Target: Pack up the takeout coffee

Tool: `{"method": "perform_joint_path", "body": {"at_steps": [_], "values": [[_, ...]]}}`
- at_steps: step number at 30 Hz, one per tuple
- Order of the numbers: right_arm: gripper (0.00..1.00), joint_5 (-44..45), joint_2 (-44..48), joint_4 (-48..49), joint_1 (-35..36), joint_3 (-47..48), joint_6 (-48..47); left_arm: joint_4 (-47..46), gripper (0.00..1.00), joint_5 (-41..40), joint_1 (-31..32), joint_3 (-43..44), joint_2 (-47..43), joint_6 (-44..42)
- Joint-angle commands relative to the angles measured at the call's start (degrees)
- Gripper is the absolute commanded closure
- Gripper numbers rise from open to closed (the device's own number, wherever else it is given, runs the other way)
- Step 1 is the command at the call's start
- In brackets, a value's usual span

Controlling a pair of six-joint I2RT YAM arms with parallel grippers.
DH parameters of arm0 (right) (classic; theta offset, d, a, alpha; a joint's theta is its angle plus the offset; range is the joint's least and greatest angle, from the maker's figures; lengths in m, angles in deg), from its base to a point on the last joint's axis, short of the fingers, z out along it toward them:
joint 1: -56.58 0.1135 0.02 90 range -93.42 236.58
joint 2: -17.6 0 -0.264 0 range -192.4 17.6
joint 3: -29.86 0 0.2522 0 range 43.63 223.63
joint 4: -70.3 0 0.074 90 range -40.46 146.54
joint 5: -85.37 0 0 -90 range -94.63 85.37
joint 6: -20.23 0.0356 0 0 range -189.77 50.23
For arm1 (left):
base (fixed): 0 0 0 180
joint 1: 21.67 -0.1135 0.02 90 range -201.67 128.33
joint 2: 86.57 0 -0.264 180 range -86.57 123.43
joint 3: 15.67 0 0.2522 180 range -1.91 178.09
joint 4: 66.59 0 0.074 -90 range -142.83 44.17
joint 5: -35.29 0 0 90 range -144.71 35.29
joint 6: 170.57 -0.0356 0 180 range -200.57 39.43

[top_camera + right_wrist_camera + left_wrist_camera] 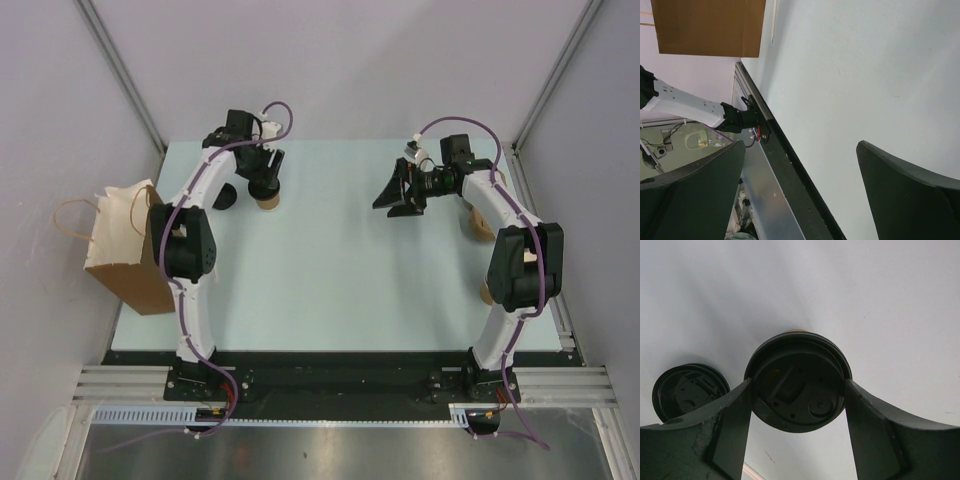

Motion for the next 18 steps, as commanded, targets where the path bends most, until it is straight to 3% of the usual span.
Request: {"method": "perform_joint_path", "body": {"at_steps": [1, 3, 7, 10, 13, 18], "values": [[0.00, -0.81, -0.11, 0.51, -0.24, 0.02, -0.27, -1.86, 0.46, 0.88, -0.31, 1.04, 0.53, 0.08], [0.00, -0.89, -0.02, 0.33, -0.24, 0.02, -0.45, -1.68, 0.43, 0.97, -0.40, 1.03, 0.71, 0.08], [0.00, -0.81, 0.50, -0.37, -0.24, 0.28, -1.32, -0.81, 0.17, 0.27, -0.31, 1.91, 0.62, 0.60], [0.00, -0.81, 0.86, -1.33, -0.41, 1.15, -2.03, -0.11, 0.06, 0.35, -0.31, 2.88, -1.04, 1.39], [0.00, -0.63, 1.21, -2.74, -0.76, 2.56, -3.08, 2.00, 0.01, 0.27, -0.31, 7.25, -2.19, 1.66], [0.00, 0.42, 2.70, -6.60, -1.90, 5.63, -5.98, 4.73, 0.00, 0.00, -0.31, 11.93, -5.87, 1.84]]}}
